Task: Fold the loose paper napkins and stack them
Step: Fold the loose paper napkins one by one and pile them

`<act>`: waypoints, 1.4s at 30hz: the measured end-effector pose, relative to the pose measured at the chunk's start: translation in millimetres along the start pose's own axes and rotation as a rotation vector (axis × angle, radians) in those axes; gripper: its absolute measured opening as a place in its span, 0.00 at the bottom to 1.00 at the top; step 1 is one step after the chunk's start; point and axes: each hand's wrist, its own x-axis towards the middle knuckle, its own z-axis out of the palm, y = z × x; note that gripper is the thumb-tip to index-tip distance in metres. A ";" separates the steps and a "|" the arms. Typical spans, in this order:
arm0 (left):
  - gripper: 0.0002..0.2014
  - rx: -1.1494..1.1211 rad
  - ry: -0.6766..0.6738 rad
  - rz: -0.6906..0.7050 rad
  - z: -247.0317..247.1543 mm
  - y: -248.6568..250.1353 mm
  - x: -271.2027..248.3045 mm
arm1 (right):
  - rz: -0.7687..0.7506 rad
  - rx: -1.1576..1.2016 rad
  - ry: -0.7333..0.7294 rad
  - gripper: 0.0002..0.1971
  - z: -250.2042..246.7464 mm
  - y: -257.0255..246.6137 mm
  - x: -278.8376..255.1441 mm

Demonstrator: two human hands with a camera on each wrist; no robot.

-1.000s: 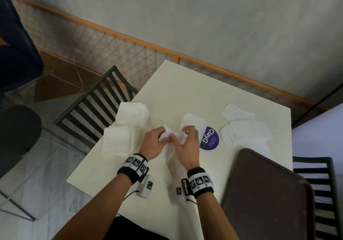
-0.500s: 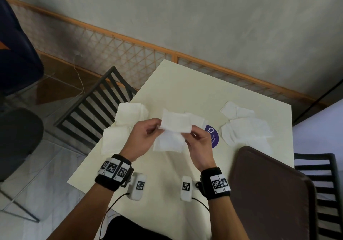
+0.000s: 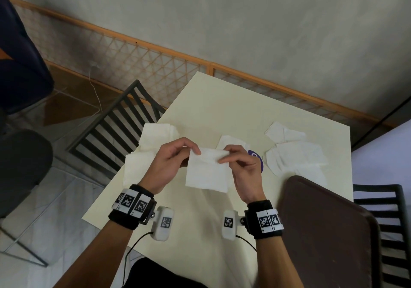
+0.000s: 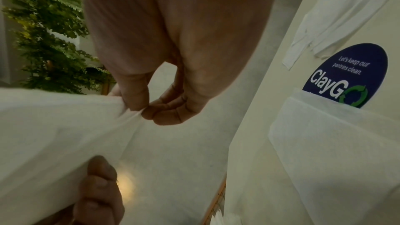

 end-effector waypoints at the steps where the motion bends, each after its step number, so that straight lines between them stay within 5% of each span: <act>1: 0.17 -0.008 0.009 -0.011 0.7 1.0 -0.5 | -0.003 -0.004 0.003 0.08 1.2 -1.9 -0.8; 16: 0.14 -0.028 0.079 -0.039 -6.4 -1.8 -7.0 | -0.018 -0.094 0.013 0.15 17.2 -8.8 -7.2; 19: 0.08 0.135 0.094 0.038 -10.7 -9.0 -8.0 | -0.020 -0.115 0.001 0.12 20.8 -5.3 -6.7; 22: 0.12 0.321 0.120 0.101 -15.3 -17.6 -8.6 | -0.060 -0.117 -0.015 0.17 25.3 -6.9 -5.5; 27: 0.09 0.496 0.068 0.176 -15.0 -21.4 -11.9 | -0.147 -0.608 -0.083 0.12 54.1 -17.5 -0.5; 30: 0.03 0.526 0.035 0.193 -16.6 -24.7 -12.9 | -0.243 -0.936 -0.187 0.20 77.5 -8.4 6.6; 37: 0.05 0.470 0.362 0.152 -34.4 -30.5 -22.1 | -0.150 -0.785 -0.233 0.18 113.4 2.5 22.8; 42: 0.04 0.563 0.574 0.087 -68.4 -53.8 -17.5 | -0.005 -0.681 -0.104 0.19 149.2 34.7 41.7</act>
